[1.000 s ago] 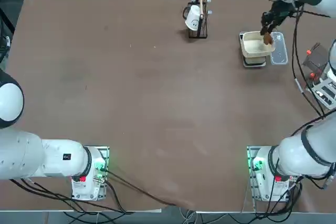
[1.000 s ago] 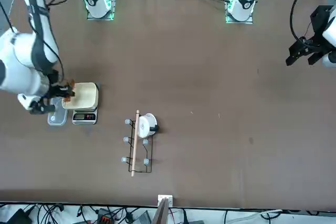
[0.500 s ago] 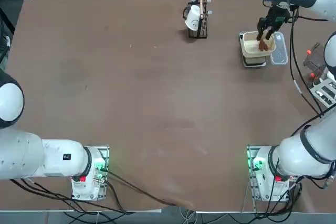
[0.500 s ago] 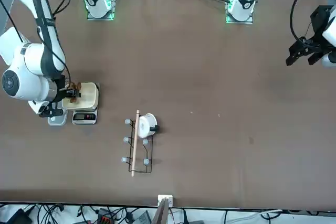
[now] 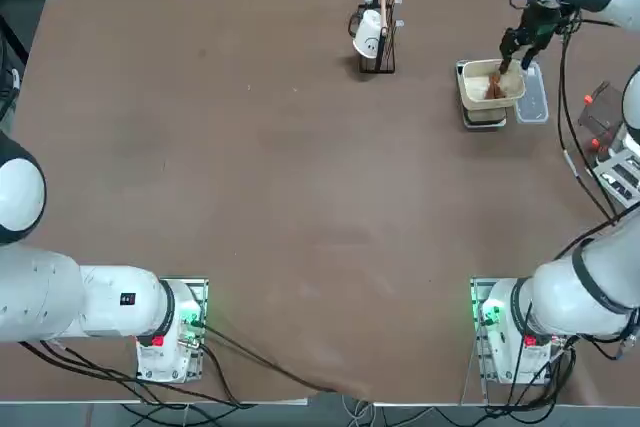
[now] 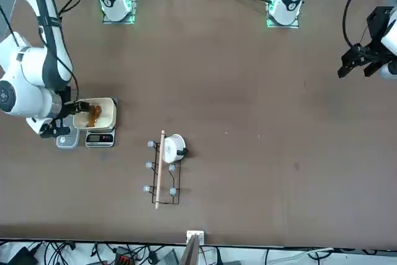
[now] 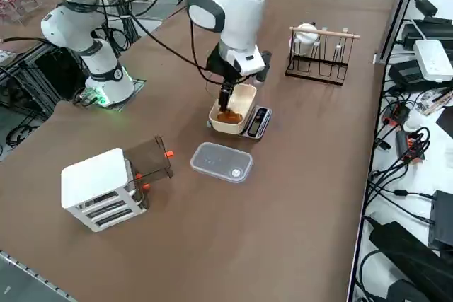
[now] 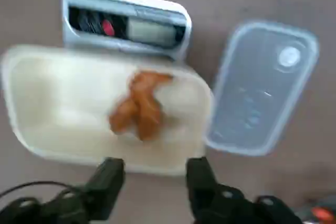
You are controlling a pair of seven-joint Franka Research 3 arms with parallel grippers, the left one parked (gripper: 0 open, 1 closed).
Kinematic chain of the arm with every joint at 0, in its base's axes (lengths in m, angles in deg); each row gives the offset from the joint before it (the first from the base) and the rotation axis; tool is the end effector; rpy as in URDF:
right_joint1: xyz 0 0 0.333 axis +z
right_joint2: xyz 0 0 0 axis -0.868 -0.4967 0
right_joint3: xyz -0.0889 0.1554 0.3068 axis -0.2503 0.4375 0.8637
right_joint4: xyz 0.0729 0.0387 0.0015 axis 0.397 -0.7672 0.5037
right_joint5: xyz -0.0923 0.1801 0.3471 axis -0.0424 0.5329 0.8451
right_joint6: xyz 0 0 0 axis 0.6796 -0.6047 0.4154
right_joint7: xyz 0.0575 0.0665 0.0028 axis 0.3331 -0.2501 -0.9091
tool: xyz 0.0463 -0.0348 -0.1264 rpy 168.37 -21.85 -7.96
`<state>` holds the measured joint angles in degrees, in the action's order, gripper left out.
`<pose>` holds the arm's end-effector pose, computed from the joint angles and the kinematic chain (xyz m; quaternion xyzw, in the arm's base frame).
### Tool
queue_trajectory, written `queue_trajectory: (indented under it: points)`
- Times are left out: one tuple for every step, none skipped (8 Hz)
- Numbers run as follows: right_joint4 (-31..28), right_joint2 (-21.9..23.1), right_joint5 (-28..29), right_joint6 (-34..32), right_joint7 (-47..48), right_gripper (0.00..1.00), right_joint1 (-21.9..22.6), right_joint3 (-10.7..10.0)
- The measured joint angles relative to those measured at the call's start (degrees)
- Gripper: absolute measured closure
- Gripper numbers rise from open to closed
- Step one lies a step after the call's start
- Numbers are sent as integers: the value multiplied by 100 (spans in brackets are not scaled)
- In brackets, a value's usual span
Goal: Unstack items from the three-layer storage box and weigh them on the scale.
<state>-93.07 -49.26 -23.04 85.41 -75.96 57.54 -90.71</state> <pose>0.6052 -0.0631 0.3250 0.9829 0.1136 -0.1445 0.0080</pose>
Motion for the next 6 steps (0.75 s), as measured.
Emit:
queue_trajectory:
  points:
    - [-6, 94, -285, -232, -638, 53, -117, -39]
    - [-33, 150, -541, -346, -1340, 72, -257, -50]
    - [-85, 177, -736, -374, -1986, 94, -405, -56]
    - [-193, 187, -1013, -332, -2511, 98, -563, -59]
    - [-420, 220, -1324, -24, -2879, 99, -732, -65]
    - [-797, 295, -1505, 502, -3088, 99, -922, -72]
